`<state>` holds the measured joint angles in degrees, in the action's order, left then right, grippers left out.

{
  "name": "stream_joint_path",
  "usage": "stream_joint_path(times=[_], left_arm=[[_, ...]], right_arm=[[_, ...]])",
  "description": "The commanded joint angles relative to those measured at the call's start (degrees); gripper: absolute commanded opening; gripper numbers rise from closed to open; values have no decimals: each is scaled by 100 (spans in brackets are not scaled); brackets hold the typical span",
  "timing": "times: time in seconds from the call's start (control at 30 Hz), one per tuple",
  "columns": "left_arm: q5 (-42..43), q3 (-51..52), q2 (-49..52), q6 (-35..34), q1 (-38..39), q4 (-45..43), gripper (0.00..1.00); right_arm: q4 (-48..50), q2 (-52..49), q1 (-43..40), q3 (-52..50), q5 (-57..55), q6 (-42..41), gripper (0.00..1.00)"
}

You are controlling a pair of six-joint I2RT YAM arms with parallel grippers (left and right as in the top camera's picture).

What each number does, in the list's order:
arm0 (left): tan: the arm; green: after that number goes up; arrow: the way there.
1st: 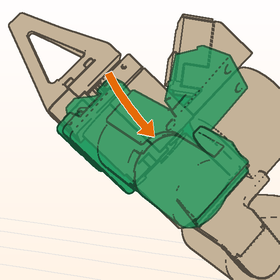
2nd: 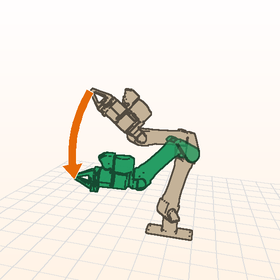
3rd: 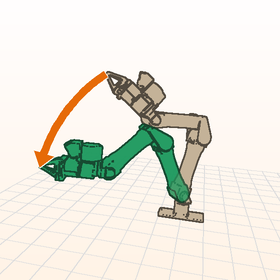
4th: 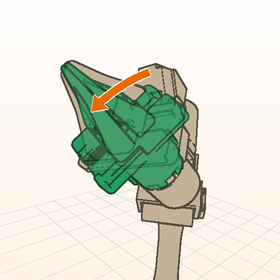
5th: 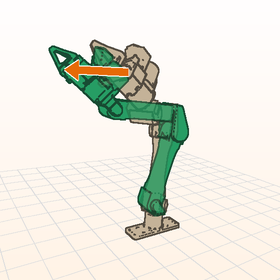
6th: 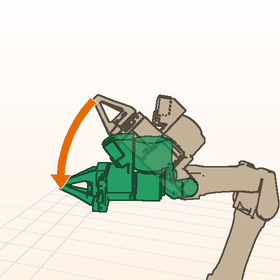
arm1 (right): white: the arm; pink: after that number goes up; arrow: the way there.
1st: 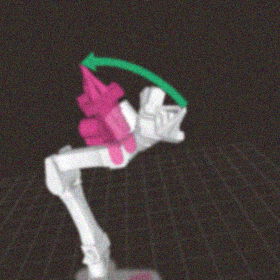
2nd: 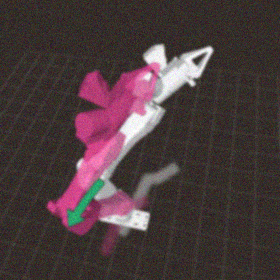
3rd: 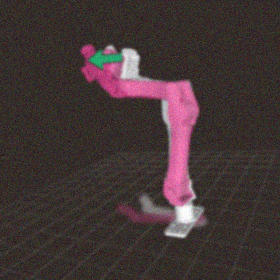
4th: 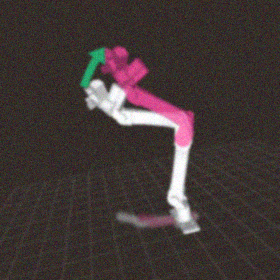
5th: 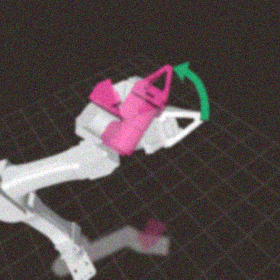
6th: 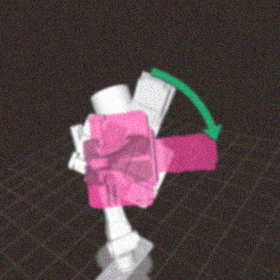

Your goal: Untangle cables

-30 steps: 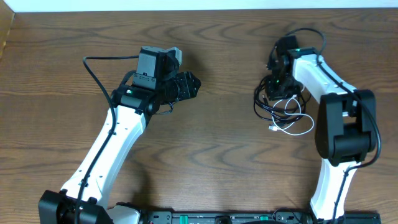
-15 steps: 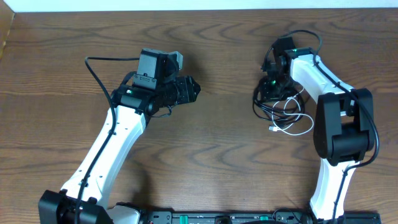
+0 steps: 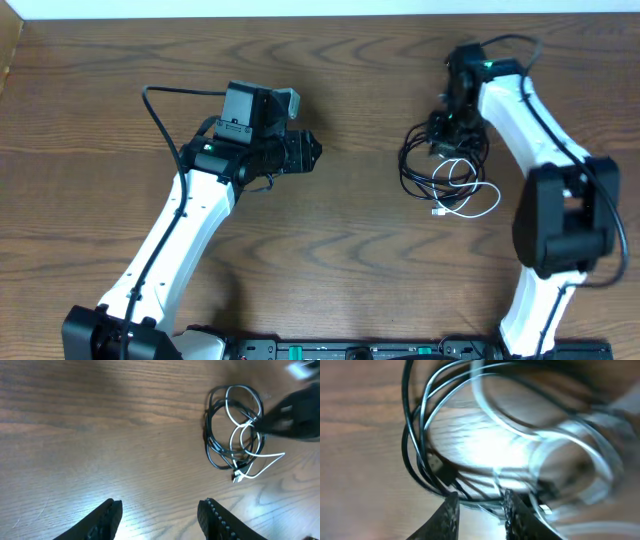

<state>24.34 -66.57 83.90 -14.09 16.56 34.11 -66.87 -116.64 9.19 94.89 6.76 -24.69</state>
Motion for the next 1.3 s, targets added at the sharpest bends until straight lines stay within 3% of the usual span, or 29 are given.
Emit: stream_joint_path(times=[0.0, 0.17, 0.57, 0.7, 0.83, 1.27], left_arm=[[72, -63, 33, 164, 13, 68, 54], [72, -63, 33, 164, 13, 109, 54], [52, -61, 33, 210, 13, 151, 54], [50, -61, 33, 208, 13, 151, 54], [52, -61, 33, 208, 13, 146, 54], [52, -61, 35, 205, 13, 129, 55]], right_arm=[[-136, 334, -68, 142, -927, -1169, 25], [175, 160, -35, -186, -960, -944, 25], [1250, -240, -13, -748, -811, 1176, 27], [1362, -256, -13, -750, -616, 2063, 42], [1423, -258, -15, -767, -612, 2529, 49], [1755, -258, -15, -1106, -256, 3722, 42]])
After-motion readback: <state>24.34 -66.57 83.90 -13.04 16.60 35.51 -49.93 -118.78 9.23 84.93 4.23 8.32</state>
